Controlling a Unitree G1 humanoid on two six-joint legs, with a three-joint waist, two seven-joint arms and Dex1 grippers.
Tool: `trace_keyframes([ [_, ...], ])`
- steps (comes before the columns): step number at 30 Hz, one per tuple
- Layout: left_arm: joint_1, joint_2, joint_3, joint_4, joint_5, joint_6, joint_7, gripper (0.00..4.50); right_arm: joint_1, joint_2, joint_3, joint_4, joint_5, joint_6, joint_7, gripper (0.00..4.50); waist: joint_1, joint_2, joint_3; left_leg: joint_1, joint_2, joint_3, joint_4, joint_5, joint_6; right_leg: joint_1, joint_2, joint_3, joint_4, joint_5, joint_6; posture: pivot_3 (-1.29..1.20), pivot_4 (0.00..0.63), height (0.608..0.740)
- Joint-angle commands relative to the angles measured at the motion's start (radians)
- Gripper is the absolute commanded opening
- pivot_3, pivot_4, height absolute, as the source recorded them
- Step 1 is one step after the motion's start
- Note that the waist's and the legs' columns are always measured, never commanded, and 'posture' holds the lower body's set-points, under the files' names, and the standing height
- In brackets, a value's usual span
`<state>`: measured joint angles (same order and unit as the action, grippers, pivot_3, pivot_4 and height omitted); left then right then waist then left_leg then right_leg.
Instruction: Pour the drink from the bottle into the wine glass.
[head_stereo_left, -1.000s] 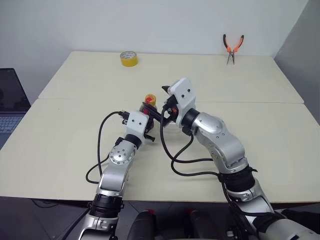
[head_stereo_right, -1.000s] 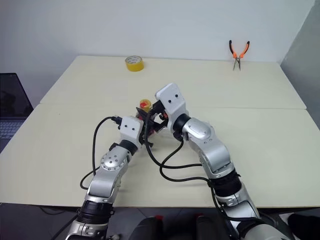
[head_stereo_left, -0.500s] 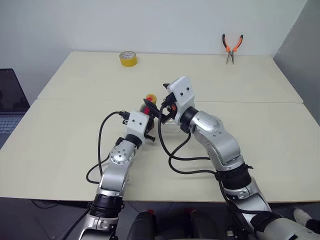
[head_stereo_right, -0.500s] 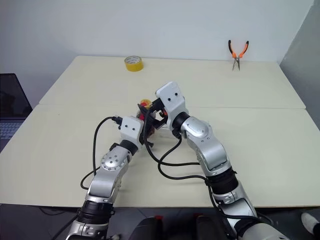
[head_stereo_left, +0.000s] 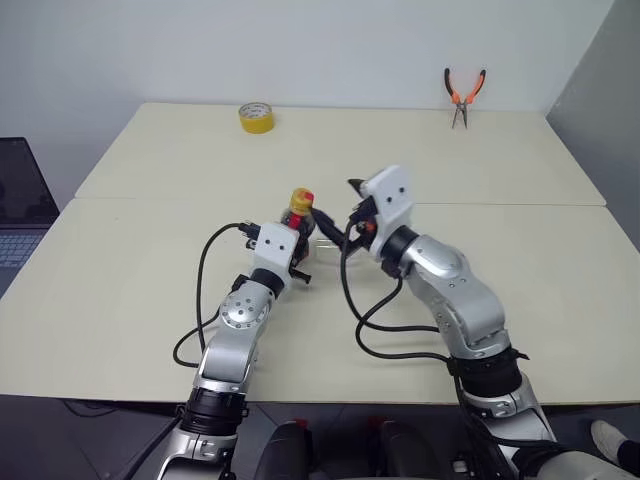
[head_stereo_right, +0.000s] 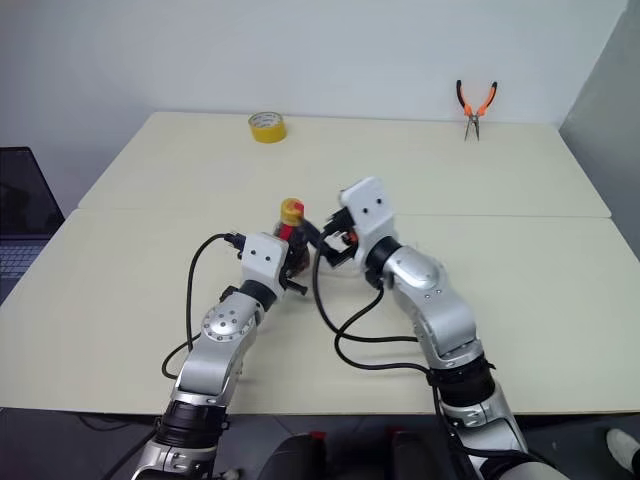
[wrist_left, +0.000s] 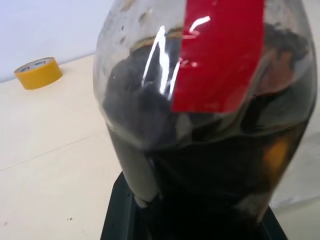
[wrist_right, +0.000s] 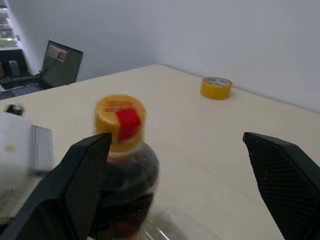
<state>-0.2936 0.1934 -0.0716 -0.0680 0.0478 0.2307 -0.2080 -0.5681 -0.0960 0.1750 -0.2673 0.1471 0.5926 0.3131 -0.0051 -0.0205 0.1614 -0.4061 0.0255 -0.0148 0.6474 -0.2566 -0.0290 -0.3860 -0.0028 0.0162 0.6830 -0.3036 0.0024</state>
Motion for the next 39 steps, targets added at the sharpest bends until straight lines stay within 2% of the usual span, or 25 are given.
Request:
trace_keyframes([
  [1, -0.017, 0.000, 0.008, -0.053, -0.004, -0.030, 0.001, 0.69, -0.003, -0.001, -0.041, -0.075, 0.029, 0.016, -0.009, 4.50, 0.000, 0.000, 0.000, 0.000, 0.000, 0.000, 0.000, 0.000, 0.000, 0.000, 0.000, 0.000, 0.000, 0.000, 0.000, 0.00, 0.150, 0.740],
  [6, -0.017, 0.001, 0.009, -0.053, -0.005, -0.029, -0.001, 0.69, 0.018, -0.007, -0.039, -0.163, 0.172, 0.152, 0.082, 4.50, -0.004, 0.000, 0.000, 0.000, 0.000, 0.000, -0.001, 0.000, 0.000, -0.001, 0.000, 0.000, 0.000, 0.000, 0.000, 0.00, 0.150, 0.740],
  [10, -0.019, 0.001, 0.007, -0.052, -0.004, -0.029, -0.002, 0.69, -0.010, 0.030, -0.050, -0.171, 0.225, 0.196, 0.065, 4.50, -0.003, 0.000, 0.000, 0.000, 0.000, 0.000, 0.000, 0.000, 0.000, 0.000, 0.000, 0.000, 0.000, 0.000, 0.000, 0.00, 0.150, 0.740],
  [19, -0.023, 0.001, 0.006, -0.045, -0.004, -0.031, -0.004, 0.69, -0.096, 0.121, -0.025, -0.005, 0.191, 0.147, 0.009, 4.50, -0.003, 0.000, 0.000, 0.000, 0.000, 0.000, 0.000, 0.000, 0.000, -0.001, 0.000, 0.000, 0.000, 0.000, 0.000, 0.00, 0.150, 0.740],
  [34, -0.027, 0.001, 0.007, -0.038, -0.001, -0.038, 0.000, 0.69, -0.130, 0.133, 0.003, 0.085, 0.174, 0.073, 0.016, 4.50, -0.003, 0.000, 0.000, -0.001, 0.000, 0.000, 0.000, 0.000, 0.000, -0.001, 0.000, 0.000, 0.000, 0.000, 0.000, 0.00, 0.150, 0.740],
  [37, -0.027, -0.001, 0.006, -0.037, -0.001, -0.039, 0.001, 0.69, -0.130, 0.127, 0.015, 0.086, 0.168, 0.070, 0.020, 3.89, -0.003, 0.000, 0.000, -0.001, 0.000, 0.000, 0.000, 0.000, 0.000, -0.001, 0.000, 0.000, 0.000, 0.000, 0.000, 0.00, 0.150, 0.740],
  [39, -0.027, -0.001, 0.006, -0.037, -0.001, -0.040, 0.001, 0.69, -0.130, 0.123, 0.022, 0.087, 0.162, 0.067, 0.023, 3.19, -0.003, 0.000, 0.000, -0.001, 0.000, 0.000, 0.000, 0.000, 0.000, -0.001, 0.000, 0.000, 0.000, 0.000, 0.000, 0.00, 0.150, 0.740],
])
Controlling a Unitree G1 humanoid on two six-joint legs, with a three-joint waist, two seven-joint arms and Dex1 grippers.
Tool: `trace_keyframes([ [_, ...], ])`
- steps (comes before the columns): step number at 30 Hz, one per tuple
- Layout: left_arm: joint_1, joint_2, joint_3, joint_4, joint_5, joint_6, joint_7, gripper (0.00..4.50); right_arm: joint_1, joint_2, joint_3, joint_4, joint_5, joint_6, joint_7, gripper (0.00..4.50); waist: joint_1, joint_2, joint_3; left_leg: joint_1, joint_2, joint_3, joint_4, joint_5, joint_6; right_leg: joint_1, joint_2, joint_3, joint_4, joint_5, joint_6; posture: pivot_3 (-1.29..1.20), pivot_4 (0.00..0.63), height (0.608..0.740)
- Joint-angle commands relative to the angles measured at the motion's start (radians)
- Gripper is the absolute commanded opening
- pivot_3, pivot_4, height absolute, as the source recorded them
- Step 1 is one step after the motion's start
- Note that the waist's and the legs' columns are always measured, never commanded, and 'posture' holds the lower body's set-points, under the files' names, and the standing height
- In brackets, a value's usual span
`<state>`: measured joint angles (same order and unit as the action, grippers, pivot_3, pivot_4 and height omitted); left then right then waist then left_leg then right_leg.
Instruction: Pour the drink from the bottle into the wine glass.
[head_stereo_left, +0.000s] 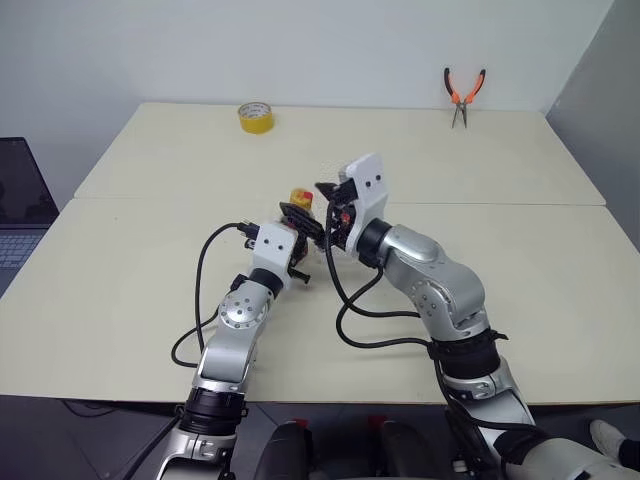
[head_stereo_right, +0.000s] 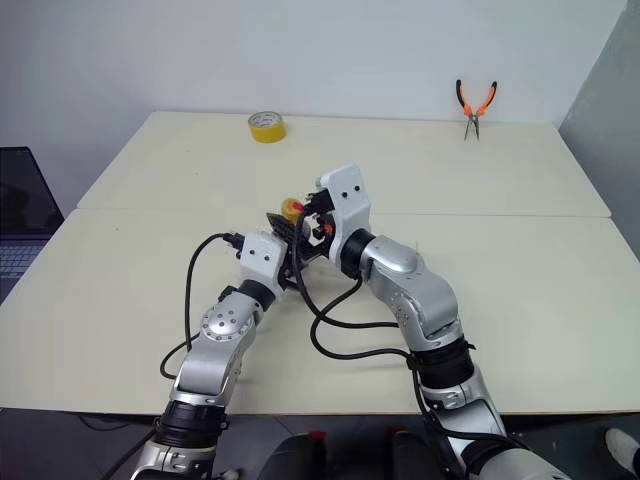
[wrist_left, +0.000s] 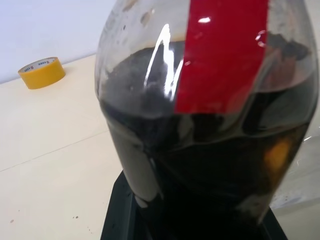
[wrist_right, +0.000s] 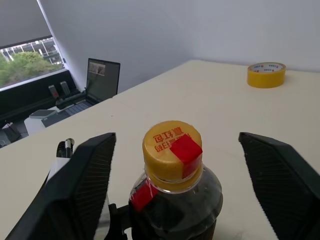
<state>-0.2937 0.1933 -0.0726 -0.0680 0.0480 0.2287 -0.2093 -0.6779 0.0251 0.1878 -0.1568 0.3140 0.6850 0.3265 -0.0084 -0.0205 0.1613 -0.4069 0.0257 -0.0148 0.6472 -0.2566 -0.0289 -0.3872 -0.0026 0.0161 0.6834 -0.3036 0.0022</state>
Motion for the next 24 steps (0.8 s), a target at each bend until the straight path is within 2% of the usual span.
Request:
trace_keyframes([
  [1, -0.026, -0.001, 0.007, -0.037, -0.002, -0.038, 0.003, 0.69, -0.021, 0.002, 0.010, -0.023, -0.007, -0.026, 0.010, 2.82, 0.000, 0.000, 0.000, 0.000, 0.000, 0.000, 0.000, 0.000, 0.000, 0.000, 0.000, 0.000, 0.000, 0.000, 0.000, 0.00, 0.150, 0.740],
  [5, -0.026, -0.002, 0.007, -0.037, -0.001, -0.039, 0.004, 0.69, -0.022, 0.001, 0.014, -0.020, -0.019, -0.037, 0.011, 1.33, 0.000, 0.000, 0.000, 0.000, 0.000, 0.000, 0.000, 0.000, 0.000, 0.000, 0.000, 0.000, 0.000, 0.000, 0.000, 0.00, 0.150, 0.740],
  [6, -0.026, -0.003, 0.007, -0.037, -0.001, -0.039, 0.005, 0.69, -0.020, 0.007, 0.009, -0.019, -0.015, -0.043, 0.010, 1.22, 0.000, 0.000, 0.000, 0.000, 0.000, 0.000, 0.000, 0.000, 0.000, 0.000, 0.000, 0.000, 0.000, 0.000, 0.000, 0.00, 0.150, 0.740],
  [9, -0.024, -0.003, 0.007, -0.038, -0.001, -0.040, 0.006, 0.69, -0.013, 0.022, -0.006, -0.020, 0.008, -0.054, 0.017, 1.22, 0.000, 0.000, 0.000, 0.000, 0.000, 0.000, 0.000, 0.000, 0.000, 0.000, 0.000, 0.000, 0.000, 0.000, 0.000, 0.00, 0.150, 0.740],
  [17, -0.017, -0.004, 0.007, -0.042, -0.001, -0.042, 0.007, 0.68, 0.020, 0.125, -0.149, -0.031, 0.213, 0.023, 0.021, 1.20, 0.000, 0.000, 0.000, -0.001, 0.000, 0.000, 0.000, 0.000, 0.000, 0.000, 0.000, 0.000, 0.000, 0.000, 0.000, 0.00, 0.150, 0.740],
  [22, -0.015, -0.006, 0.006, -0.046, -0.001, -0.039, 0.009, 0.68, 0.032, 0.078, -0.126, -0.060, 0.175, -0.002, 0.008, 1.20, 0.000, 0.000, 0.000, 0.000, 0.000, 0.000, 0.000, 0.000, 0.000, 0.000, 0.000, 0.000, 0.000, 0.000, 0.000, 0.00, 0.150, 0.740],
  [24, -0.016, -0.008, 0.009, -0.049, -0.003, -0.039, 0.012, 0.68, 0.067, -0.009, -0.076, -0.126, 0.079, -0.057, 0.009, 1.20, 0.001, 0.000, 0.000, -0.001, 0.000, 0.000, 0.000, 0.000, 0.000, 0.000, 0.000, 0.000, 0.000, 0.000, 0.000, 0.00, 0.150, 0.740],
])
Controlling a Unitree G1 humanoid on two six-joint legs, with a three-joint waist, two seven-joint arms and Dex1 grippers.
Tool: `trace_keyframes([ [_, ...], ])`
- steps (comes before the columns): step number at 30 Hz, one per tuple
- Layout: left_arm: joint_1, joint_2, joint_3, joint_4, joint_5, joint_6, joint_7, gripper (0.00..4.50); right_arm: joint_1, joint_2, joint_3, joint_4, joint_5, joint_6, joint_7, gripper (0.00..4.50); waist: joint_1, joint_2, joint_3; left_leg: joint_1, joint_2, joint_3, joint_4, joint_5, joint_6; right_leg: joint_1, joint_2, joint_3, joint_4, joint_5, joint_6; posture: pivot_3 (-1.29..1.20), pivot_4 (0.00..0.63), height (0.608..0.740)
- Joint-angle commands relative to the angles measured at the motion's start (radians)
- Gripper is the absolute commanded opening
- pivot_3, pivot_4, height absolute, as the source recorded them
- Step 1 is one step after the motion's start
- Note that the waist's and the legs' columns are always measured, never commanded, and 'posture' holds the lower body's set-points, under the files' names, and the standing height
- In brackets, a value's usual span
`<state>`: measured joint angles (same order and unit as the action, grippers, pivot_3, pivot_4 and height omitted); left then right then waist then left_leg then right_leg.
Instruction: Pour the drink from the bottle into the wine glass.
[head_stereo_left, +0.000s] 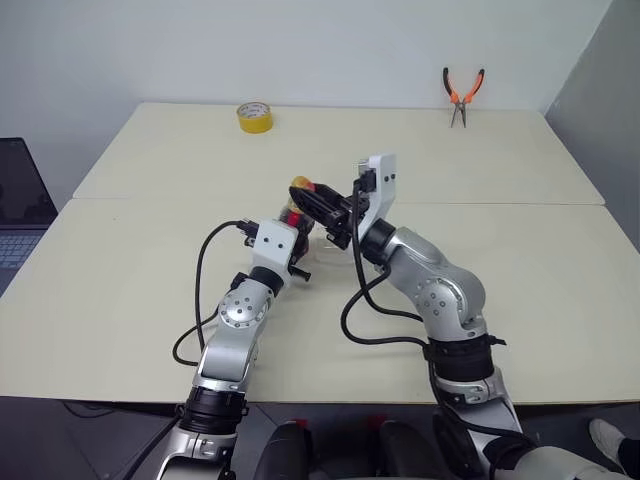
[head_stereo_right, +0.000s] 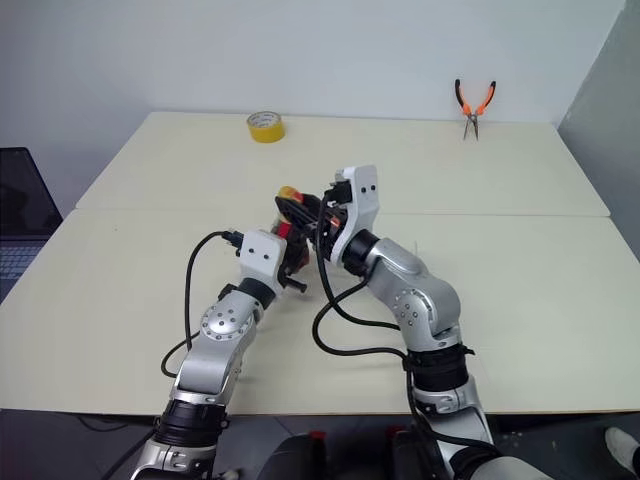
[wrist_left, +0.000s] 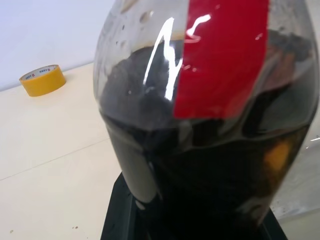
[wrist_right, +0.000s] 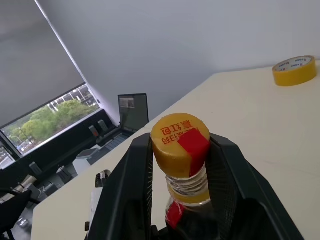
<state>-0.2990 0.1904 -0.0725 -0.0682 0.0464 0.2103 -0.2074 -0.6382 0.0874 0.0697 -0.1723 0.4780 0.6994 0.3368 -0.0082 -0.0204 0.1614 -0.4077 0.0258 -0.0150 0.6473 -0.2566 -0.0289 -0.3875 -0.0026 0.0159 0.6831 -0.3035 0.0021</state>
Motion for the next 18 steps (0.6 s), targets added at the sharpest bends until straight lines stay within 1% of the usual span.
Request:
trace_keyframes([
  [1, -0.010, -0.006, 0.010, -0.051, -0.003, -0.022, 0.010, 0.68, 0.052, -0.122, 0.072, -0.147, -0.137, -0.105, 0.004, 1.20, 0.004, 0.000, 0.000, 0.000, 0.000, 0.000, 0.000, 0.000, 0.000, 0.000, 0.000, 0.000, 0.000, 0.000, 0.000, 0.00, 0.150, 0.740],
  [3, -0.007, -0.007, 0.013, -0.059, -0.015, -0.044, 0.001, 0.68, 0.109, -0.190, 0.099, -0.206, -0.195, -0.156, 0.003, 1.20, 0.008, 0.000, 0.000, -0.001, -0.001, -0.001, 0.001, 0.000, 0.000, 0.000, 0.000, -0.001, -0.001, 0.000, 0.000, 0.00, 0.150, 0.740],
  [6, -0.006, -0.040, 0.042, -0.081, -0.061, -0.037, 0.010, 0.68, 0.209, -0.191, 0.058, -0.280, -0.182, -0.185, -0.038, 1.20, 0.006, 0.000, 0.000, -0.002, -0.001, 0.000, 0.001, 0.000, 0.000, 0.000, -0.001, 0.000, -0.001, 0.000, 0.000, 0.00, 0.150, 0.740],
  [9, -0.014, -0.054, 0.068, -0.077, -0.081, -0.027, 0.018, 0.68, 0.284, -0.200, 0.047, -0.324, -0.206, -0.237, -0.057, 1.20, 0.001, 0.000, 0.000, -0.001, 0.000, -0.001, 0.001, 0.000, 0.000, -0.001, 0.000, 0.000, 0.000, 0.000, 0.000, 0.00, 0.150, 0.740],
  [12, -0.035, -0.066, 0.117, -0.062, -0.119, -0.010, 0.041, 0.67, 0.406, -0.212, -0.005, -0.386, -0.249, -0.341, -0.099, 1.20, 0.002, 0.000, 0.000, -0.001, 0.000, -0.001, 0.001, 0.000, 0.000, -0.001, 0.001, 0.000, 0.000, 0.000, 0.000, 0.00, 0.150, 0.740],
  [16, -0.053, -0.071, 0.157, -0.037, -0.135, 0.003, 0.075, 0.67, 0.599, -0.274, -0.069, -0.367, -0.302, -0.501, -0.072, 1.20, 0.006, -0.001, 0.000, -0.001, -0.001, 0.000, 0.001, 0.000, 0.000, 0.000, 0.000, 0.000, -0.002, 0.000, 0.000, 0.00, 0.150, 0.740],
  [18, -0.058, -0.067, 0.160, -0.030, -0.128, -0.005, 0.079, 0.67, 0.676, -0.295, -0.115, -0.337, -0.303, -0.545, -0.067, 1.20, 0.006, -0.001, 0.000, -0.001, -0.001, 0.001, 0.001, 0.000, 0.000, 0.000, 0.000, 0.001, -0.001, 0.000, 0.001, 0.00, 0.150, 0.740],
])
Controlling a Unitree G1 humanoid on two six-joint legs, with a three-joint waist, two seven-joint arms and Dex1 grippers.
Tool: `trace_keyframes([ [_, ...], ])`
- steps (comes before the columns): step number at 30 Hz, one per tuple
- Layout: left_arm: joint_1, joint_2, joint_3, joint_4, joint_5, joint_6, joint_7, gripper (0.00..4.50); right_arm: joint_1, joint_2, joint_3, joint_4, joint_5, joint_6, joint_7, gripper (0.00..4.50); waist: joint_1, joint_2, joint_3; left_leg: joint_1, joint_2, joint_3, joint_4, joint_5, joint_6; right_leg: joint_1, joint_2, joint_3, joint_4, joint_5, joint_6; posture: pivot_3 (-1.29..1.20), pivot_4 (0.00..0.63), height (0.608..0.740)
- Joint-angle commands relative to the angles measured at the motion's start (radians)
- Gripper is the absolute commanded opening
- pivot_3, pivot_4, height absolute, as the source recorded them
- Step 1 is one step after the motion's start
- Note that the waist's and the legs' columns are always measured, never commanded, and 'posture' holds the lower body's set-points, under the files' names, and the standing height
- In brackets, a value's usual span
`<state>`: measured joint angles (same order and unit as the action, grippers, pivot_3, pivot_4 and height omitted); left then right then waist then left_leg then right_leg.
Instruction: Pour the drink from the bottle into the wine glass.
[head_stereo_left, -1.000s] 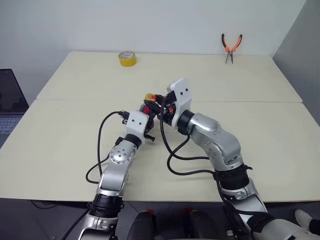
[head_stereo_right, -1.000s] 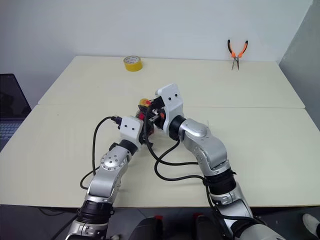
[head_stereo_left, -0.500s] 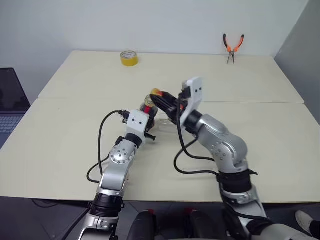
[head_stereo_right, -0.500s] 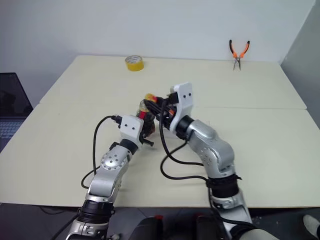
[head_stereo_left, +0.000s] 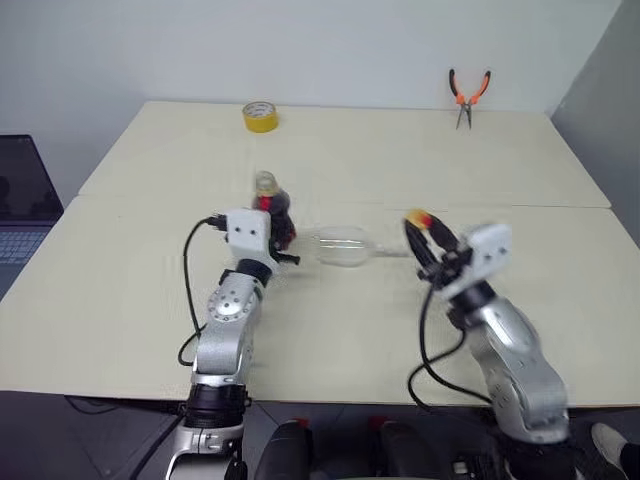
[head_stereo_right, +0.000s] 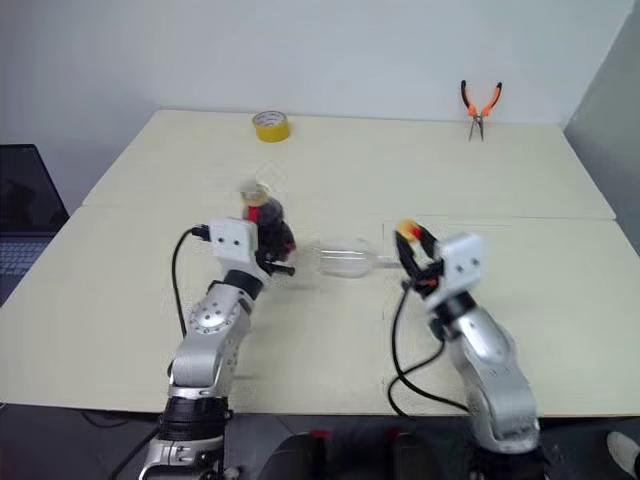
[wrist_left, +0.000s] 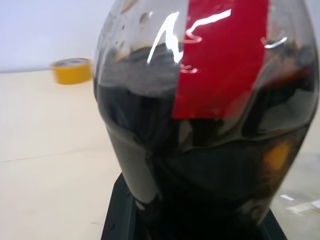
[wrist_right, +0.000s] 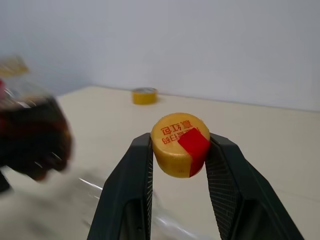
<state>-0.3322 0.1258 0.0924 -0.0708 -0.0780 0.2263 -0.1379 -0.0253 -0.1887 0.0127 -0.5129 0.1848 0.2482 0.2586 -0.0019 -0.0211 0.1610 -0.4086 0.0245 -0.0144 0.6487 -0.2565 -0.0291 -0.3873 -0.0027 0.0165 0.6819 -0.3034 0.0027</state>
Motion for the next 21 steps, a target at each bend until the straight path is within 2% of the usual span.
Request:
trace_keyframes([
  [1, -0.026, -0.001, -0.004, -0.026, -0.001, -0.022, 0.011, 0.67, 0.091, -0.027, -0.077, 0.016, -0.010, -0.106, 0.011, 1.20, 0.000, 0.000, 0.000, 0.000, 0.000, 0.000, 0.000, 0.000, 0.000, 0.000, 0.000, 0.000, 0.000, 0.000, 0.000, 0.00, 0.150, 0.740],
  [8, -0.030, 0.000, -0.002, -0.014, -0.004, -0.023, 0.019, 0.67, 0.161, -0.047, -0.167, 0.160, -0.008, -0.033, -0.027, 1.20, -0.001, 0.000, 0.000, 0.002, 0.001, 0.000, -0.001, 0.001, -0.001, 0.001, 0.001, 0.000, 0.001, 0.000, 0.000, 0.00, 0.150, 0.740],
  [16, -0.032, -0.001, -0.005, -0.010, -0.006, -0.025, 0.021, 0.67, 0.132, -0.018, -0.204, 0.214, 0.041, 0.084, -0.066, 1.20, -0.001, 0.000, 0.000, 0.003, 0.001, 0.001, -0.002, 0.001, -0.002, 0.001, 0.002, 0.001, 0.001, 0.000, 0.000, 0.00, 0.150, 0.740],
  [21, -0.035, -0.002, -0.005, -0.008, -0.007, -0.024, 0.021, 0.67, 0.133, -0.045, -0.195, 0.212, 0.040, 0.140, -0.053, 2.88, 0.000, 0.000, 0.000, 0.003, 0.001, 0.000, -0.002, 0.001, -0.002, 0.002, 0.002, 0.001, 0.001, 0.000, 0.000, 0.00, 0.150, 0.740],
])
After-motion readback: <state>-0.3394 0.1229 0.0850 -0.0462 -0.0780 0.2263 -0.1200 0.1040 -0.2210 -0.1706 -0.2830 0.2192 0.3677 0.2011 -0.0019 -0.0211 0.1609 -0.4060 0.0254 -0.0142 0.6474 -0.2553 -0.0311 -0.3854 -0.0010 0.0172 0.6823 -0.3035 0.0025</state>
